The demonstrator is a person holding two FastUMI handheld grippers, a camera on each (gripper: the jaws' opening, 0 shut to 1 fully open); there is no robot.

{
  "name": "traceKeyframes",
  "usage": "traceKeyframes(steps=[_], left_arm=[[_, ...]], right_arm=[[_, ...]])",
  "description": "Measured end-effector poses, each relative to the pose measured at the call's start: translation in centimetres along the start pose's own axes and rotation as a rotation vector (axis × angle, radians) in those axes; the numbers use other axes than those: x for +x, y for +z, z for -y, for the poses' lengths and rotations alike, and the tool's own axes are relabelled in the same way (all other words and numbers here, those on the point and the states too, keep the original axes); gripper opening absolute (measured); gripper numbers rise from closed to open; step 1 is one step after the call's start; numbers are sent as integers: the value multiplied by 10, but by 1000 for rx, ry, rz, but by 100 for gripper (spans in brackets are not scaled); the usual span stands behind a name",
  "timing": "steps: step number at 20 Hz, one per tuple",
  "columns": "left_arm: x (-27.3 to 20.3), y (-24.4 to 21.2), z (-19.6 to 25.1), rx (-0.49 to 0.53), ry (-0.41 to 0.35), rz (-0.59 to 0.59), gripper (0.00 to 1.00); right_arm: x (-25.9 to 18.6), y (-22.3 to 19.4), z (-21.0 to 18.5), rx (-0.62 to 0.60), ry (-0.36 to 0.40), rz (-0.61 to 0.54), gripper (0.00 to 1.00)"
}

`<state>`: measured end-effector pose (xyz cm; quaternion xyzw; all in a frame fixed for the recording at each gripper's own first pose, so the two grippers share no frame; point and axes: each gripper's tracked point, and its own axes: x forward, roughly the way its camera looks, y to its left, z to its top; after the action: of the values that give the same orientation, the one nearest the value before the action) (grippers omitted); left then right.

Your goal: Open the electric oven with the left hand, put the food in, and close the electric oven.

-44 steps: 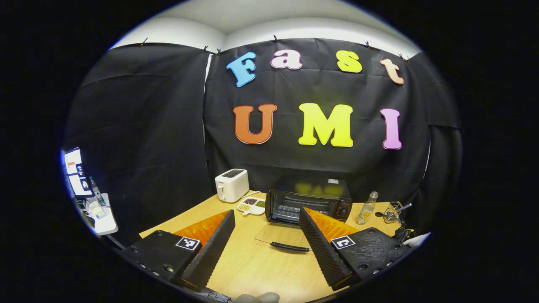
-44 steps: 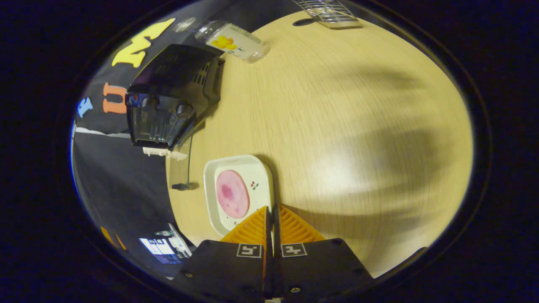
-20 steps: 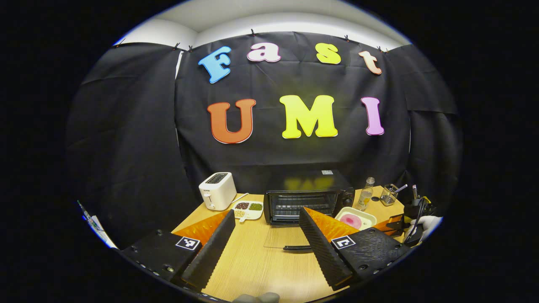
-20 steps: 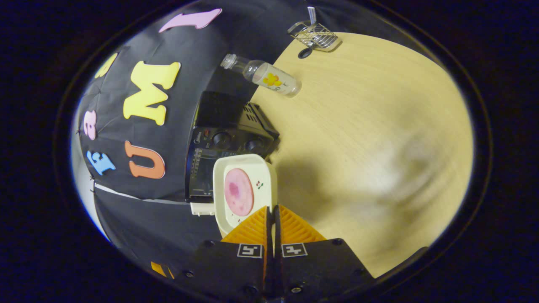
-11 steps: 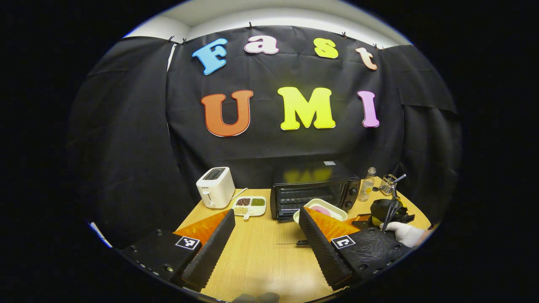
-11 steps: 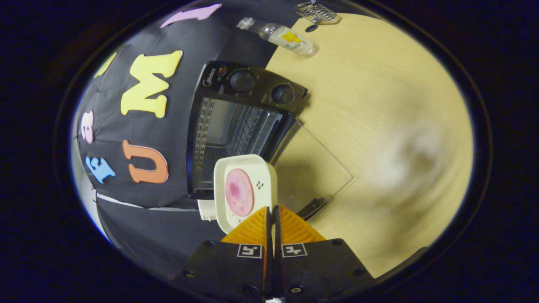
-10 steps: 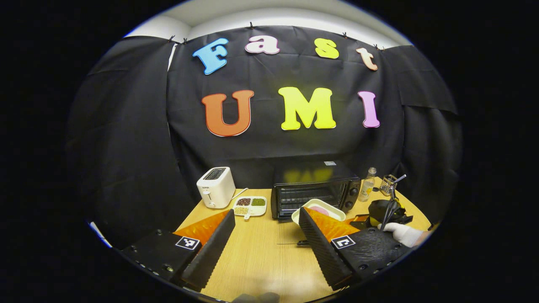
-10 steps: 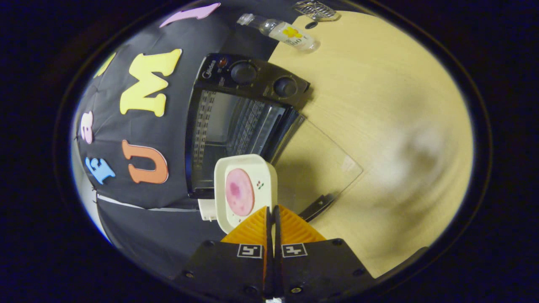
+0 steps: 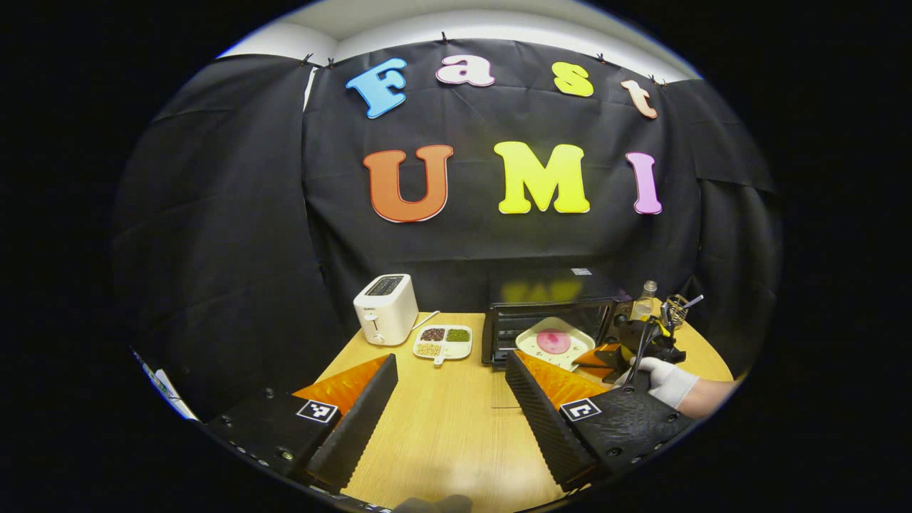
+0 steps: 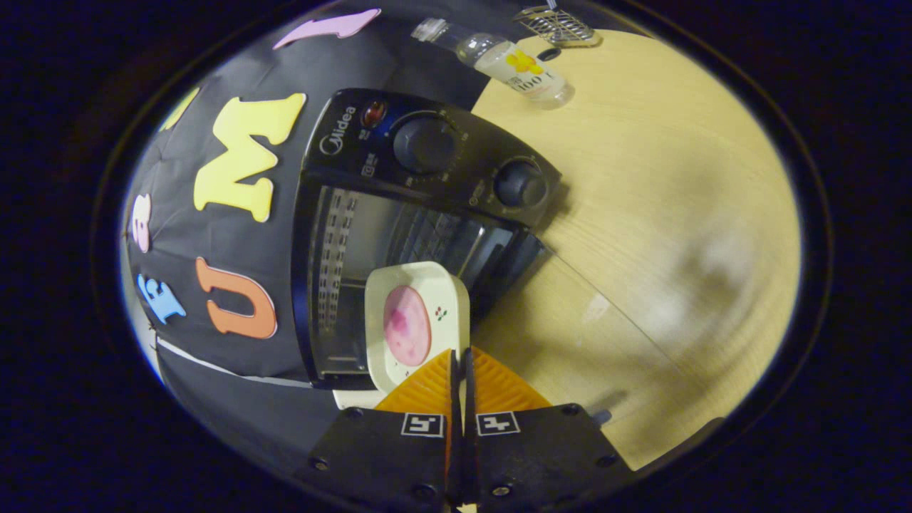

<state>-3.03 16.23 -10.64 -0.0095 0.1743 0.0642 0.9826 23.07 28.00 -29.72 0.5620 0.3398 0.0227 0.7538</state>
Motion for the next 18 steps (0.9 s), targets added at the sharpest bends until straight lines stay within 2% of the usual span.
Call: traceKeyframes(steps=[1,2,6,7,8,10,11,14,17,18], left_arm=[[0,-2,-3,-3,11,-4,98],[0,-5,-5,-6,22,-8,98],[-3,-11,-12,-16,54,-27,98],[-3,-11,-12,-14,59,-26,98],[-4,-12,-12,-11,64,-26,98],[-6,-12,-13,-8,72,-22,98],[-8,-12,-12,-10,76,-19,98],[-9,-13,-9,-18,73,-13,98],[-12,-12,-3,-16,59,-5,98],[-12,-12,-1,-15,53,1,98]], right_arm=[[7,8,-4,-13,13,19,4],[13,14,-7,-31,22,36,0],[29,29,-18,-42,77,92,4],[32,32,-19,-58,82,101,1],[35,32,-21,-70,96,103,6],[34,33,-30,-59,158,85,6],[31,34,-33,-45,177,89,9],[23,41,-39,-79,189,112,46],[3,47,-39,-116,185,121,53],[-5,49,-38,-136,175,126,59]])
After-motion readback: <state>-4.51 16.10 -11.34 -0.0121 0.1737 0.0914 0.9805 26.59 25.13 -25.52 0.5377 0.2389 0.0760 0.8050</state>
